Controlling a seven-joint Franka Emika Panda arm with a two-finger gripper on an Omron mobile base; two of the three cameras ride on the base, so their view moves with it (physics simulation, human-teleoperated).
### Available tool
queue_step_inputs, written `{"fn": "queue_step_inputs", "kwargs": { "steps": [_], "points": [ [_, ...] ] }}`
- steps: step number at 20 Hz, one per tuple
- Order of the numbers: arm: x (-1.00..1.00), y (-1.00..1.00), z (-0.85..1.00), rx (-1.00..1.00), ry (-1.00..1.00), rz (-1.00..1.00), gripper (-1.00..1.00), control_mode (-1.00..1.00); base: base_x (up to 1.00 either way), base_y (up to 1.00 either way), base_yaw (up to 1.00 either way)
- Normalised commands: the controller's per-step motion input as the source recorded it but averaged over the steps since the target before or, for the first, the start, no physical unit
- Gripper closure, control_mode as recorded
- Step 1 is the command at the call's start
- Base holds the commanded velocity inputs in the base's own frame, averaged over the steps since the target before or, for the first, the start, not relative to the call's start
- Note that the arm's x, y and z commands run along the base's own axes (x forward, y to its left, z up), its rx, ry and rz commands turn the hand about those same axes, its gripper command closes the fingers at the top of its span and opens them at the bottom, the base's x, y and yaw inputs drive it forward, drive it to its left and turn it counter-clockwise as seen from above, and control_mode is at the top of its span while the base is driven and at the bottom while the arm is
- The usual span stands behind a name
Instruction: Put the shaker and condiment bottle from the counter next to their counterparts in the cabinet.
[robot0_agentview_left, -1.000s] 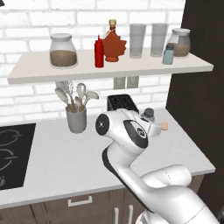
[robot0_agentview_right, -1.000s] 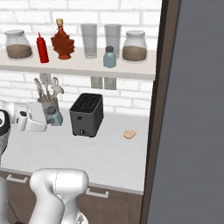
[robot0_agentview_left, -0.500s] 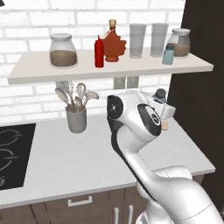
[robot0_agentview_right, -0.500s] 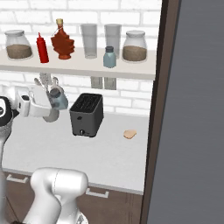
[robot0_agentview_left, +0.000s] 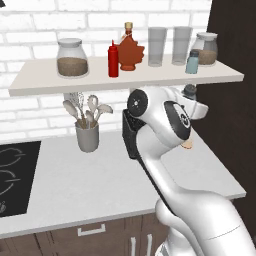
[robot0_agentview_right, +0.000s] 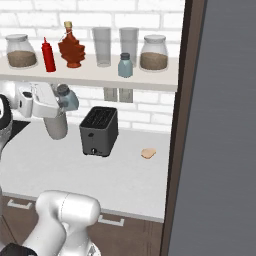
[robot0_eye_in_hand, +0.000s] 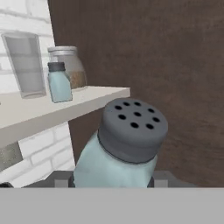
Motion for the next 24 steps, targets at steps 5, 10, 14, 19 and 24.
{"fn": "queue_step_inputs", "kwargs": {
  "steps": [5,10,14,19,24],
  "points": [
    [-0.01,-0.01,0.37,0.00,0.01,0.00,1.00,-1.00,0.00,0.00,0.00],
    [0.00,0.00,0.23,0.01,0.00,0.05,1.00,-1.00,0.00,0.00,0.00],
    [0.00,0.00,0.00,0.00,0.00,0.03,1.00,-1.00,0.00,0.00,0.00],
    [0.16,0.00,0.04,0.01,0.00,0.04,1.00,-1.00,0.00,0.00,0.00],
    [0.14,-0.01,0.20,0.00,0.00,0.12,1.00,-1.00,0.00,0.00,0.00]
  ]
}}
